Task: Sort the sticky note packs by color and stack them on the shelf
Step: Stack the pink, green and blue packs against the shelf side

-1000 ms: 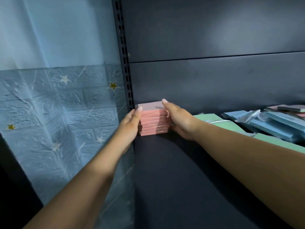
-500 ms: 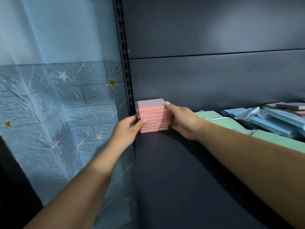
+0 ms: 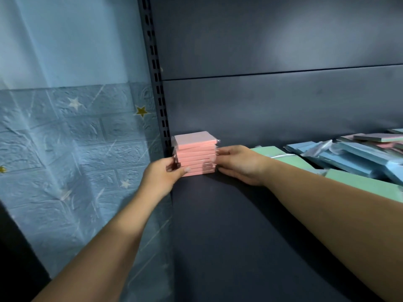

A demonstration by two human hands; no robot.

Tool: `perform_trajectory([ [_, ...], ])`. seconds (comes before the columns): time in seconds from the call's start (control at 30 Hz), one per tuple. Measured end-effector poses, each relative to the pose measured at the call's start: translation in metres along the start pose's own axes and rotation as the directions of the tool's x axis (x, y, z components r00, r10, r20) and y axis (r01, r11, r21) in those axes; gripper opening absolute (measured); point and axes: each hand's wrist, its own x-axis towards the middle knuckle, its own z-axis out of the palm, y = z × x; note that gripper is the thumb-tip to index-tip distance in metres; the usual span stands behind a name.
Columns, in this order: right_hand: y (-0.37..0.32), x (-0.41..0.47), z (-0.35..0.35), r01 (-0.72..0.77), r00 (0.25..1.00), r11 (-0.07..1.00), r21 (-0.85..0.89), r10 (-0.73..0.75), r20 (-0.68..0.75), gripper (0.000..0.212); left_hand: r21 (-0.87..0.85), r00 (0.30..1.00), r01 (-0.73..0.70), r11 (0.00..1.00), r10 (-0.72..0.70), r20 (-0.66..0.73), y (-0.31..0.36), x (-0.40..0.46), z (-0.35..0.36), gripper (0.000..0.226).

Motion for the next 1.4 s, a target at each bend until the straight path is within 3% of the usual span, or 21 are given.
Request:
perform_trajectory([
  [0.13,0.003,0.005,-0.003,0.105,0.989,0.974,-0.200,-0.123,-0.079,0.026,-0.024,1.000,0.030,0.999,-0.030,-0.009,0.000,0.002,-0.001,0.031],
  [0.27,0.003,0.010,-0.006,0.126,0.983,0.947,-0.295,-0.160,-0.093,0.025,0.005,0.998,0.060,0.998,-0.060,-0.015,0.000,-0.002,0.003,0.035],
  [0.43,0.005,0.012,-0.003,0.117,0.983,0.966,-0.231,-0.146,-0.111,0.023,0.110,0.991,0.106,0.988,-0.096,-0.092,0.006,-0.002,0.005,0.034],
  [0.6,-0.004,0.003,-0.004,0.224,0.956,0.942,-0.248,-0.262,-0.132,0.034,-0.154,0.990,0.133,0.979,-0.138,-0.023,0.017,-0.006,-0.002,0.028],
  [0.67,-0.008,0.005,-0.005,0.275,0.929,0.947,-0.168,-0.307,-0.208,0.049,-0.338,0.983,0.113,0.934,-0.154,-0.097,0.022,-0.005,-0.006,0.032],
  [0.73,-0.009,0.010,-0.004,0.286,0.924,0.955,-0.081,-0.297,-0.241,0.045,-0.423,0.968,0.101,0.901,-0.186,-0.166,0.026,-0.001,-0.009,0.044],
  [0.9,-0.007,0.017,0.002,0.285,0.913,0.949,-0.133,-0.311,-0.265,0.014,-0.380,0.953,0.092,0.920,-0.192,-0.234,0.031,0.005,-0.004,0.042],
  [1.03,-0.007,0.019,0.004,0.281,0.909,0.952,-0.122,-0.305,-0.285,0.014,-0.337,0.941,0.092,0.937,-0.193,-0.279,0.032,0.006,-0.003,0.039],
  [1.2,-0.007,0.019,0.003,0.269,0.904,0.945,-0.188,-0.315,-0.288,0.029,-0.291,0.937,0.074,0.954,-0.166,-0.308,0.037,0.002,0.000,0.039],
  [1.4,-0.005,0.023,0.000,0.289,0.902,0.938,-0.190,-0.333,-0.276,0.029,-0.261,0.982,0.066,0.963,-0.108,-0.153,0.037,-0.004,0.003,0.051],
])
